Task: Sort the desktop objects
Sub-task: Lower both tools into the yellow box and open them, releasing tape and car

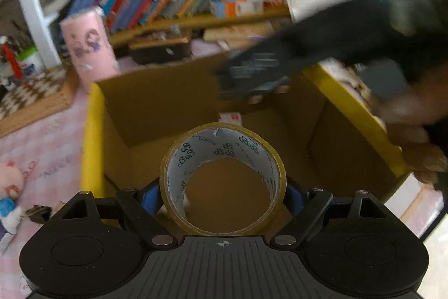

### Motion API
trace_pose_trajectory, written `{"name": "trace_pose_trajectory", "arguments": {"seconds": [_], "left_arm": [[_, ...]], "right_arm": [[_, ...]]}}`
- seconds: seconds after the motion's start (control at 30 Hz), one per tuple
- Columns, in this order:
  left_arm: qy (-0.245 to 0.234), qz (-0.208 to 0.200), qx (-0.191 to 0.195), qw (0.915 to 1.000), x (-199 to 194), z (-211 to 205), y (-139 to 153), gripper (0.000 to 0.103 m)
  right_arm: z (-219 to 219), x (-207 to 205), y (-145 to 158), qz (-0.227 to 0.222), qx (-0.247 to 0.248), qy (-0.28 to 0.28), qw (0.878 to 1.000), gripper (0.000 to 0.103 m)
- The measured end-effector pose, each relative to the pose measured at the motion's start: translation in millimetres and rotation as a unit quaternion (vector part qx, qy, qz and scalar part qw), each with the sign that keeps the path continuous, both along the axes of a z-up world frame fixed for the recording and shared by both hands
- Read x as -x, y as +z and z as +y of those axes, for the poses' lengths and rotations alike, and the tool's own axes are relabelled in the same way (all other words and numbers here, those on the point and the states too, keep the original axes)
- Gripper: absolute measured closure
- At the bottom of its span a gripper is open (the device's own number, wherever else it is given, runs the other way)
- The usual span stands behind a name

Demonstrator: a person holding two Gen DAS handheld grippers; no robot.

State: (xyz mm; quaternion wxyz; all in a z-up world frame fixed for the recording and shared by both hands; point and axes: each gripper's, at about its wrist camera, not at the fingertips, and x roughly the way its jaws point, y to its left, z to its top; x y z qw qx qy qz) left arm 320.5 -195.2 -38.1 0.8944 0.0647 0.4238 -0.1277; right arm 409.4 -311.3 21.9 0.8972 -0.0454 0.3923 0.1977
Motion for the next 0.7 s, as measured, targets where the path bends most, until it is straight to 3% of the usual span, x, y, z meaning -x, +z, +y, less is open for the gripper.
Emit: {"name": "trace_pose_trajectory", "arguments": {"seconds": [0.13,0.4,0.53,0.6,0.7], "left_arm": [[0.012,0.033,0.031,0.9989,-7,2,-7,0.017],[0.045,0.063,0.036,0.9964,-10,6,-14,0.017],[0.06,0.068,0.039,0.9952,-10,8,-14,0.016],[0.063,0.061,0.049,0.9949,-6,9,-12,0.016],[0.067,0.048,0.062,0.9947,1,10,-5,0.016]], "right_arm": [[19,-15,-15,0.049,0.013,0.026,0.998,0.042],[36,-34,-43,0.116,0.018,0.039,0.992,0.042],[34,-34,-44,0.112,-0.008,0.032,0.993,0.04],[30,-31,-38,0.097,-0.027,0.03,0.994,0.033],[23,-24,-25,0.071,-0.048,0.028,0.996,0.03]]}}
